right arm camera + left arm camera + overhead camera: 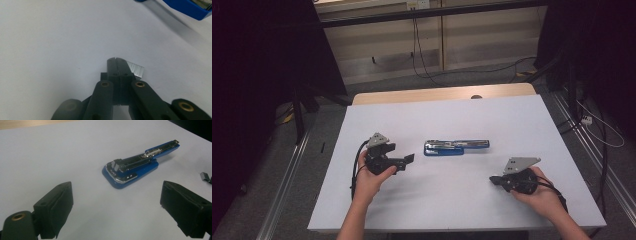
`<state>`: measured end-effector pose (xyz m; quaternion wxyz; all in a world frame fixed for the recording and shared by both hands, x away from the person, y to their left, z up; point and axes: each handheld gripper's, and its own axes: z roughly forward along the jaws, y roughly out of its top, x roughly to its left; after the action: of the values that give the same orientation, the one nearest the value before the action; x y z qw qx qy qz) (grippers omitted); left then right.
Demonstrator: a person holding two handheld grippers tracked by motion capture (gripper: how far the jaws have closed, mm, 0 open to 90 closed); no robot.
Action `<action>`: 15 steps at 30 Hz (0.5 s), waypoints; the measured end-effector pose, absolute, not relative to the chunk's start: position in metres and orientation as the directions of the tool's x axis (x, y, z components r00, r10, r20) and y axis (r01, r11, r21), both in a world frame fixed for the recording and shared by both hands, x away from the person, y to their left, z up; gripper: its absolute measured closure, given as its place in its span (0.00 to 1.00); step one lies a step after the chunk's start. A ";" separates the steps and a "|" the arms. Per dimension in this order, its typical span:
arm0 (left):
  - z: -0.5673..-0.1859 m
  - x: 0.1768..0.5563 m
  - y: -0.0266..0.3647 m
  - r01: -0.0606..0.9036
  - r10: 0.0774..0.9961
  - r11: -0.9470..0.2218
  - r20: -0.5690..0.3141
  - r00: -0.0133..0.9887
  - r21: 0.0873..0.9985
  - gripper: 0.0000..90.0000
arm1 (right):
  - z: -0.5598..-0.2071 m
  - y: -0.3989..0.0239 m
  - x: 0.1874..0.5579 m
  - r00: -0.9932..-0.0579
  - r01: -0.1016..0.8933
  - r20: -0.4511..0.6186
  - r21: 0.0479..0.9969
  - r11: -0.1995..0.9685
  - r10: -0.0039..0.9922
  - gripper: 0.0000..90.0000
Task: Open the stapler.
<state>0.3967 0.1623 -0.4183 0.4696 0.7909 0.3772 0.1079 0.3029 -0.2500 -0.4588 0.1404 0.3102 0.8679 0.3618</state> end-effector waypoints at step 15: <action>-0.419 0.398 0.160 0.494 0.696 -0.277 -0.182 0.695 0.824 0.13 | -0.461 -0.241 0.312 -0.762 0.433 -0.020 0.728 0.531 0.648 1.00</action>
<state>0.3975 0.1599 -0.4190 0.4693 0.7919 0.3756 0.1076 0.3119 -0.2413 -0.4610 0.1454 0.3131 0.8629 0.3691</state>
